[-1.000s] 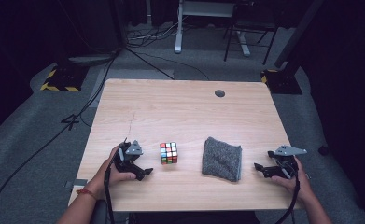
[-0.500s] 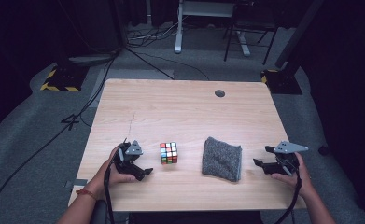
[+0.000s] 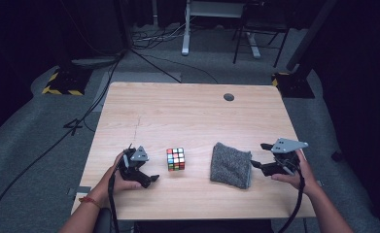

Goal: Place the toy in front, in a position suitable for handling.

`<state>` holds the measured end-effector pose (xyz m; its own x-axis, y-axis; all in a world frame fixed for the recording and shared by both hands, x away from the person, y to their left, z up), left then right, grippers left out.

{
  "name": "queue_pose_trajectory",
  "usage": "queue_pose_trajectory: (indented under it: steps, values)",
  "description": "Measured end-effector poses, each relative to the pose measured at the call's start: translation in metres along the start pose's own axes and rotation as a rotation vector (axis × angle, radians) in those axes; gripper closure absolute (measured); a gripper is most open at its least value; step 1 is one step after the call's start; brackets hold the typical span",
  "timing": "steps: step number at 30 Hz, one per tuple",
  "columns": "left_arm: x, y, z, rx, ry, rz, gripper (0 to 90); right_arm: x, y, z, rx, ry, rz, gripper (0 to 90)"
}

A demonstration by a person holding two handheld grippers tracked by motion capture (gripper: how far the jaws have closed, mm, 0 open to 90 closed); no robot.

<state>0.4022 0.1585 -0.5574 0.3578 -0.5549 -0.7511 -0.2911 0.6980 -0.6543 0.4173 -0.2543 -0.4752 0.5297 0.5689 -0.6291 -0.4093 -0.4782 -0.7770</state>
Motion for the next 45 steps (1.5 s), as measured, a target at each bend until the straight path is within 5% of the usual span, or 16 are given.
queue_pose_trajectory:
  steps: [10, 14, 24, 31, 45]
  values:
    - [0.0, 0.0, 0.0, 0.0, 0.0, 0.0, 0.4, 0.044, -0.011, 0.036, -0.112, -0.074, 0.066, 29.8]
    - [0.0, 0.0, 0.0, 0.0, 0.0, 0.0, 0.4, 0.054, -0.007, 0.044, -0.119, -0.105, 0.082, 31.0]
    - [0.0, 0.0, 0.0, 0.0, 0.0, 0.0, 0.3, 0.078, 0.016, 0.04, -0.051, -0.137, 0.136, 29.1]
    - [0.001, -0.001, 0.0, 0.004, 0.008, -0.003, 0.1, 0.077, 0.028, 0.032, 0.023, -0.161, 0.087, 28.1]
    - [0.033, -0.039, -0.003, 0.069, 0.078, -0.009, 0.1, 0.067, 0.036, 0.029, 0.029, -0.156, 0.107, 33.6]
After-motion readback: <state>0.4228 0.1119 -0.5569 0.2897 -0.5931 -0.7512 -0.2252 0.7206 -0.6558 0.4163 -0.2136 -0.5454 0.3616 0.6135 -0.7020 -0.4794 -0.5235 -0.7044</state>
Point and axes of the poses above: each handheld gripper's, and its own axes: x roughly forward along the jaws, y roughly out of its underside, z roughly to its left, the point moved 7 cm from there along x, roughly forward along the jaws, and after that the axes turned 9 degrees about x, right-handed, at the moved point
